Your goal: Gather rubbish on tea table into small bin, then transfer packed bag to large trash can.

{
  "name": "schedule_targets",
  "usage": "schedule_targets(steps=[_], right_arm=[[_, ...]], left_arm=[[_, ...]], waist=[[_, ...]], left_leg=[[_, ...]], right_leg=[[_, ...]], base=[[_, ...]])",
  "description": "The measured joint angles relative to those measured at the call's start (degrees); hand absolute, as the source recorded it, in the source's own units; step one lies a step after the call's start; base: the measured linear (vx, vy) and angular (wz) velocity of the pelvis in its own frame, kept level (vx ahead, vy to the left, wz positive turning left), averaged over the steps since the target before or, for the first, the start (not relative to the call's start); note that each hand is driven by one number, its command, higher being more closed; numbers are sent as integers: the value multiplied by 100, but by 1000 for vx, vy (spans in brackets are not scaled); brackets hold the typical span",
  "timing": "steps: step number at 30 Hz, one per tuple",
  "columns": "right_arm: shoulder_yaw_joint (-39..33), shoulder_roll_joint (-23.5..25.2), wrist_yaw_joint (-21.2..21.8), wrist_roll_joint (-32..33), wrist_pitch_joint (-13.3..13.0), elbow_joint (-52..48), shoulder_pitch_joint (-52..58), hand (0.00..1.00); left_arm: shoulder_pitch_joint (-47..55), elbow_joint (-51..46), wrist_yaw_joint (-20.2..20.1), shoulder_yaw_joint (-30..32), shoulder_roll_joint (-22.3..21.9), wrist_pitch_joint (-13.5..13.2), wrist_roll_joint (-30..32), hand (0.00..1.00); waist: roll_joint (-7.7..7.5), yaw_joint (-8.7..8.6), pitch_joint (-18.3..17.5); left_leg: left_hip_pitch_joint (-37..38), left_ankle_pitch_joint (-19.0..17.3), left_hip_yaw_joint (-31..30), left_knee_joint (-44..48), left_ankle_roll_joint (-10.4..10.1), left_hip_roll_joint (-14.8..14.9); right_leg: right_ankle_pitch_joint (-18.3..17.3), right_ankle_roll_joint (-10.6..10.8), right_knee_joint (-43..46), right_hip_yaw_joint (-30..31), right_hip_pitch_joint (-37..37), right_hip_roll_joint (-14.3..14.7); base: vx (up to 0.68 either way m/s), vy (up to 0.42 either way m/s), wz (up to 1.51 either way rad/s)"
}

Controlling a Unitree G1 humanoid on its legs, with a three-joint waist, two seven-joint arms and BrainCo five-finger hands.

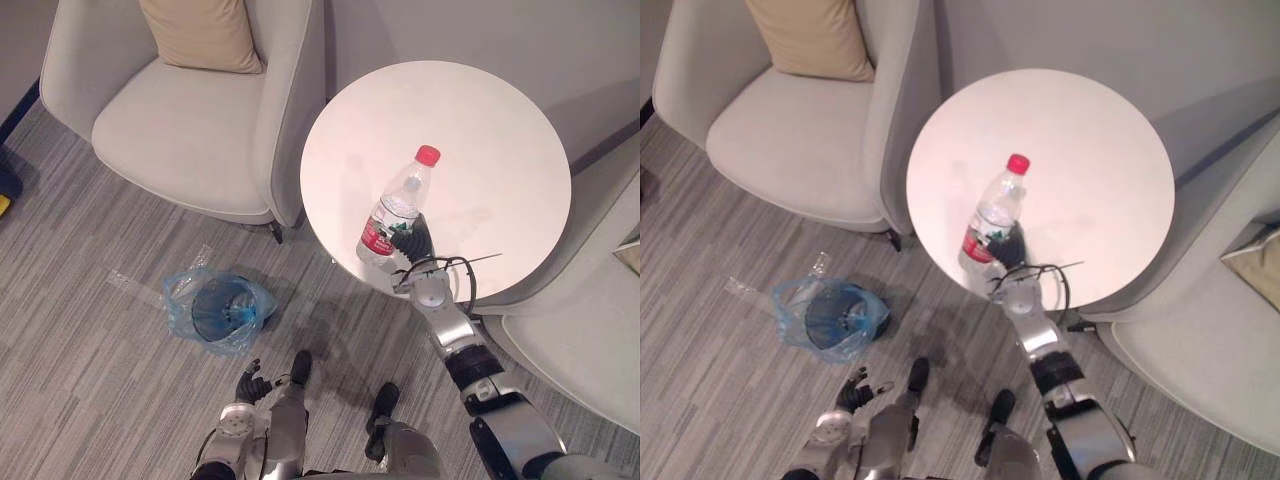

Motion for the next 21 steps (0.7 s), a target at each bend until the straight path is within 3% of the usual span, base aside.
schedule_targets(steps=[5,11,13,21], right_arm=[[-37,120,204,-20,-31,-961,1085,100],[-89,281,422,-269,-64,-1754,2266,100],[-76,318,483,-474,-165,-1807,2550,100],[81,308,659,-992,-167,-1808,3133,100]], left_arm=[[55,32,-16,7,31,73,146,0],[199,315,-53,11,107,180,282,0],[252,428,-83,7,117,188,341,0],[352,588,-150,-66,118,213,451,0]], waist=[[-90,-88,-94],[-260,-293,-585],[-284,-389,-759],[-291,-487,-1098]], left_leg=[[259,-2,209,-10,-1,14],[563,-19,662,-121,-13,72],[670,-45,857,-125,-19,99],[983,-102,1381,-127,-36,173]], right_leg=[[2,3,1,216,156,-8],[-6,71,-23,783,146,24],[40,115,-48,997,142,47],[240,124,-166,1557,189,134]], base=[[-25,8,-19],[-65,4,-39],[-84,8,-52],[-56,5,-39]])
